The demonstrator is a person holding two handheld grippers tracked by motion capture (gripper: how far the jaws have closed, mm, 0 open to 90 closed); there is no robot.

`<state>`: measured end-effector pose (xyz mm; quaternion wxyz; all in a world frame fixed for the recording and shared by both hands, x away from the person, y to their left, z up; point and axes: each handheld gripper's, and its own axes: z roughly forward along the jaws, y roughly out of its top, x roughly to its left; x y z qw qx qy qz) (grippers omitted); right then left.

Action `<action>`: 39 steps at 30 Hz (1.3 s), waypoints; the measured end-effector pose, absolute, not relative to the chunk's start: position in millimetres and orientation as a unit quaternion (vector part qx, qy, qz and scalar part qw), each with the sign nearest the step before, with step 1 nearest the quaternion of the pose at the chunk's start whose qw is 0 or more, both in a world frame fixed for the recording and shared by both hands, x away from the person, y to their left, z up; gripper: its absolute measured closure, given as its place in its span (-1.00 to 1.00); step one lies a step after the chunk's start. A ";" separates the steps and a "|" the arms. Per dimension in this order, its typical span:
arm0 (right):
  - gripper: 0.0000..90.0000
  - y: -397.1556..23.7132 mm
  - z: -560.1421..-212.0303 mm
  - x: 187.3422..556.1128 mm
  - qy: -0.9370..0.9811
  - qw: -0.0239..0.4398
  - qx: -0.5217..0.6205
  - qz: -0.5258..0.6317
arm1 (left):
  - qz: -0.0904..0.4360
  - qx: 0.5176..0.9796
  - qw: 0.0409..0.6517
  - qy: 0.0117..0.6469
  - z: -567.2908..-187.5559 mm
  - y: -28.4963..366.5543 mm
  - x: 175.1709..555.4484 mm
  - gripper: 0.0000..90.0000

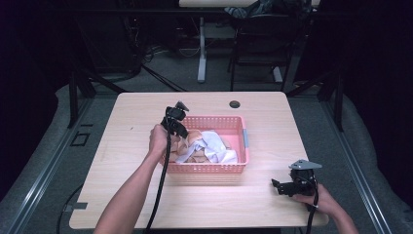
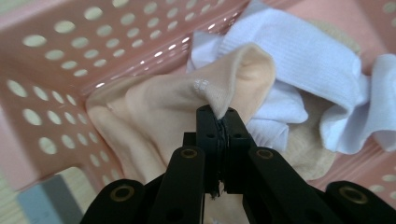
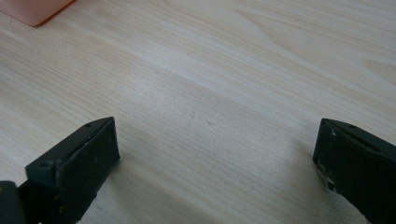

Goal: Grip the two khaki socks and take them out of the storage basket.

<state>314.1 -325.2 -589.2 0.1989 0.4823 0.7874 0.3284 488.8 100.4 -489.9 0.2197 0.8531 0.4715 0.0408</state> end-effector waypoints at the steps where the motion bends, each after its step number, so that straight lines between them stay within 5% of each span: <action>1: -1.00 -325.1 -589.3 314.1 0.787 0.199 0.483 0.329 | 0.044 0.853 0.220 0.470 -486.1 101.3 488.2 0.96; 39: -1.00 -325.4 -589.2 314.1 0.788 0.200 0.481 0.327 | 0.095 0.848 0.283 0.438 -374.6 132.5 474.0 0.96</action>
